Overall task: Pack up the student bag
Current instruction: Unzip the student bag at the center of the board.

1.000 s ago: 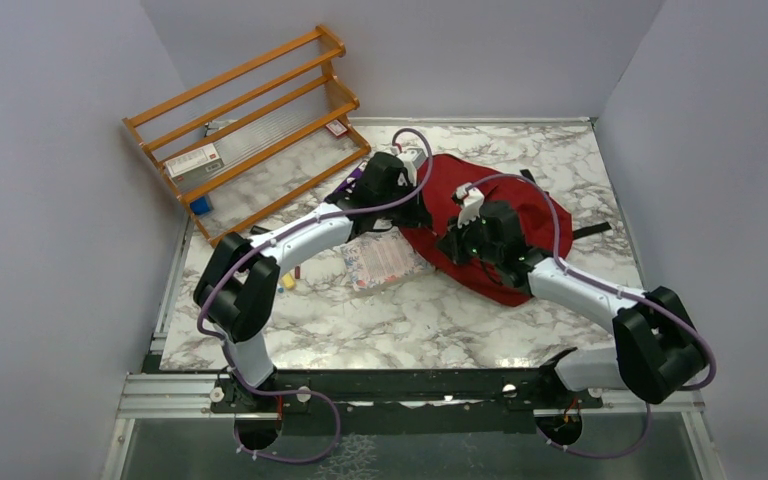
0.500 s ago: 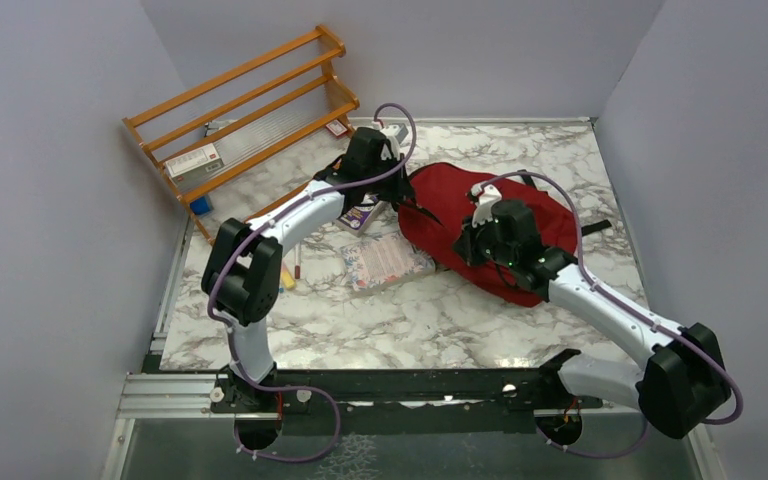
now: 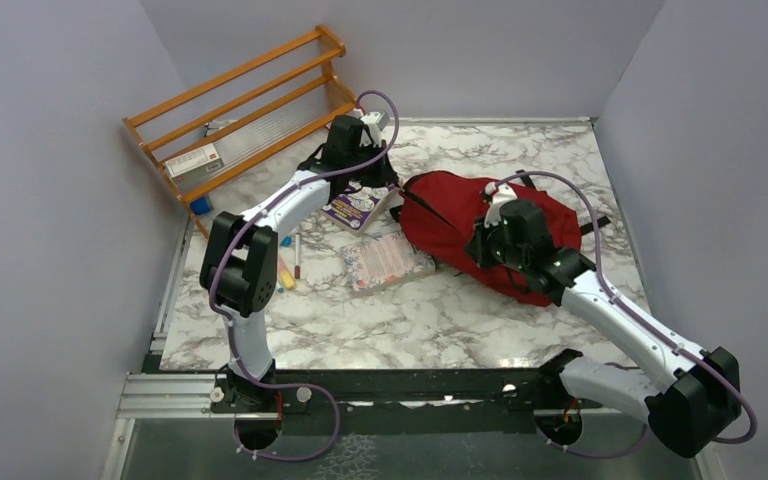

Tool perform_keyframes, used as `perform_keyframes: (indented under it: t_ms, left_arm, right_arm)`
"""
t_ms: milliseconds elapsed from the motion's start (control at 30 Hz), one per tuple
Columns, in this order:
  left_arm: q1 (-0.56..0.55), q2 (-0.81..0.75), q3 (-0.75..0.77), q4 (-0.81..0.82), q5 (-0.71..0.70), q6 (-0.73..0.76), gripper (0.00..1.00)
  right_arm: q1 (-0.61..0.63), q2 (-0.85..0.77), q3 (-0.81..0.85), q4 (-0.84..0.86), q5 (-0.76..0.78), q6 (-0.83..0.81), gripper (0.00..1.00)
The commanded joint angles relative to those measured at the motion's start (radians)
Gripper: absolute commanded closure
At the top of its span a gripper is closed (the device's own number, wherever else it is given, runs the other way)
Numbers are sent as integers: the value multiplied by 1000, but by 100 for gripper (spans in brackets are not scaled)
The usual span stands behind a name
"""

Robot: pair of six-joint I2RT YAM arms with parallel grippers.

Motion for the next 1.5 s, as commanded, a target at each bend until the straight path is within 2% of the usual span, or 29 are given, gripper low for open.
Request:
perform_keyframes:
  t_ms: [0, 100, 233, 400, 633, 900, 1067, 1300, 1467]
  left_arm:
    - [32, 2, -17, 115, 61, 43, 100]
    - [32, -2, -20, 122, 92, 37, 100]
    - [29, -28, -36, 129, 89, 32, 100]
    - [24, -43, -42, 128, 93, 29, 100]
    - [23, -51, -38, 124, 111, 19, 100]
    - [24, -53, -31, 111, 101, 27, 100]
    - [24, -48, -27, 114, 113, 17, 100]
    - [24, -37, -22, 120, 137, -1, 100]
    - [24, -43, -22, 112, 119, 12, 100]
  right_arm:
    - [4, -48, 41, -123, 55, 14, 98]
    - [4, -64, 51, -116, 33, 14, 91]
    - [4, -79, 71, -98, -60, 12, 72]
    - [4, -61, 123, -59, -134, 12, 62]
    - [4, 135, 241, 26, -215, 44, 52]
    - [4, 378, 360, 191, -242, 76, 34]
    - [6, 517, 407, 247, -270, 75, 33]
    - [8, 628, 427, 301, -264, 43, 34]
    - [12, 671, 433, 336, -261, 18, 43]
